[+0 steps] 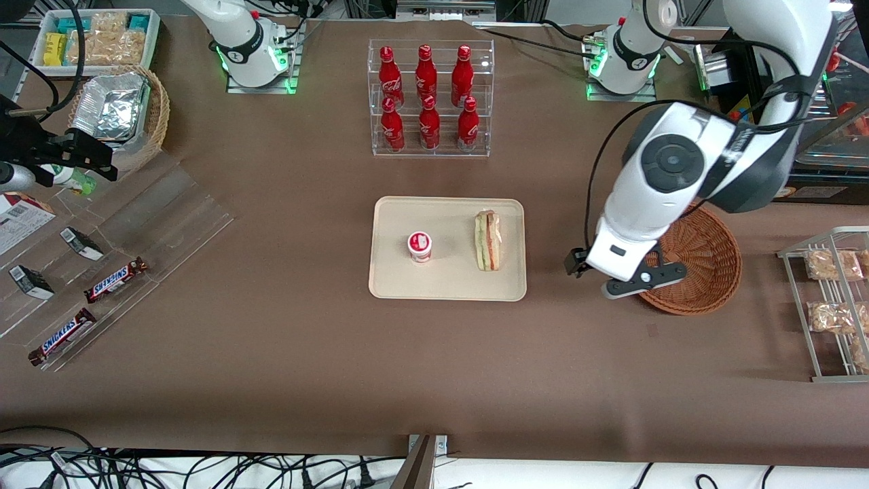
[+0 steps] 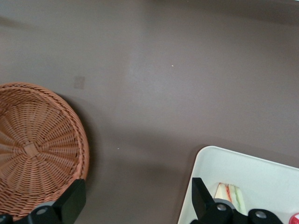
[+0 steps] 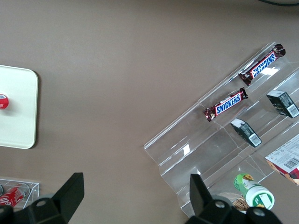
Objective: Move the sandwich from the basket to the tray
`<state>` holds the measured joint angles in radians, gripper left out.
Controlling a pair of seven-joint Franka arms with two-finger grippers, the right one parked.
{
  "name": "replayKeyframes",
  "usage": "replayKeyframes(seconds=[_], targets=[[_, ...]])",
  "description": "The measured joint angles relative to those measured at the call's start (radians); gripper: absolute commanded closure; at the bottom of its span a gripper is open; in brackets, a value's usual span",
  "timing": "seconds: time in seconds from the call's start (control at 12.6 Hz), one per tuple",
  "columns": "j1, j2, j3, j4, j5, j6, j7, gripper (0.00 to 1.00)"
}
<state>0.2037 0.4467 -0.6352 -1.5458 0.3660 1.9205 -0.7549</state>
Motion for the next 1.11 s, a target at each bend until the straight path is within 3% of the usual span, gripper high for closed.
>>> replayKeyframes(seconds=[0.24,0.48,0.71,1.11], targets=[[-0.003,-0.110,0.130,0.004,-0.161,-0.088,0.242,0.00],[-0.038,-0.220,0.279,0.004,-0.273,-0.201,0.452,0.00],[-0.082,-0.295,0.394,0.005,-0.321,-0.299,0.604,0.00],[-0.104,-0.364,0.416,0.005,-0.360,-0.375,0.687,0.00]])
